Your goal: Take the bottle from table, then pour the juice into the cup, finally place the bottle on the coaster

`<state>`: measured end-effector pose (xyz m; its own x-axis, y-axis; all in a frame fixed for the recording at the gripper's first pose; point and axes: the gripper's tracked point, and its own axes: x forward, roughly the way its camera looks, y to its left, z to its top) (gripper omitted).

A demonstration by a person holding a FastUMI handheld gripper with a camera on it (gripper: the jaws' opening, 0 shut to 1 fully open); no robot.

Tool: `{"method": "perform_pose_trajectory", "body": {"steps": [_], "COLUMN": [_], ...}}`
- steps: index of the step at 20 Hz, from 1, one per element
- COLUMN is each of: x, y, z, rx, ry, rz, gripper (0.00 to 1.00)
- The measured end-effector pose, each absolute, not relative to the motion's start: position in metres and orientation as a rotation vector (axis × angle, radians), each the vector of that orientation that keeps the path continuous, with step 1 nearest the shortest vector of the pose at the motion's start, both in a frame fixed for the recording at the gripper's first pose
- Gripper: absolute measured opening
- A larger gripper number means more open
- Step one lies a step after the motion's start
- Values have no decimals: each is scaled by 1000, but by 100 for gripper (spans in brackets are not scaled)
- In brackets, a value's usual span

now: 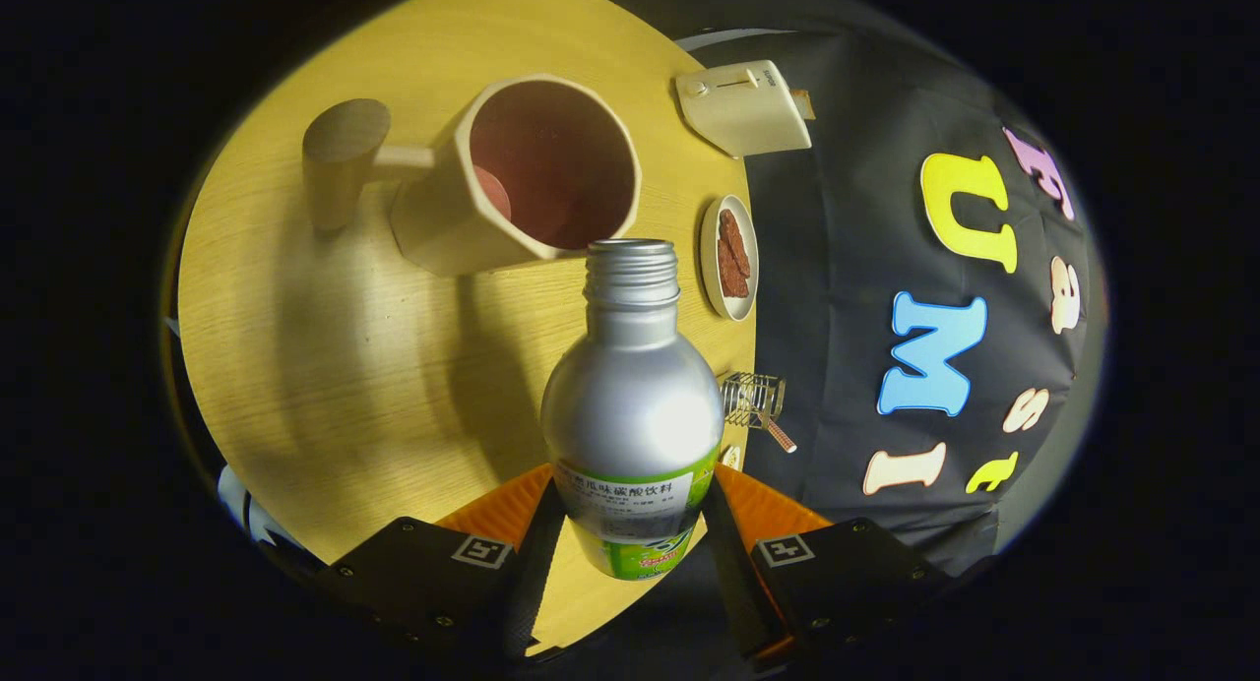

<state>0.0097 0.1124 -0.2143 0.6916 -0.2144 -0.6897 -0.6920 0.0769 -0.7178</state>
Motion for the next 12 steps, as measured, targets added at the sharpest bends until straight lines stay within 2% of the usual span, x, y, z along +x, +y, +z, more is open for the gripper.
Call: {"method": "perform_pose_trajectory", "body": {"steps": [12], "x": [9], "y": [121], "z": [-199], "rx": [-1659], "ry": [807], "rz": [455], "gripper": [76]}}
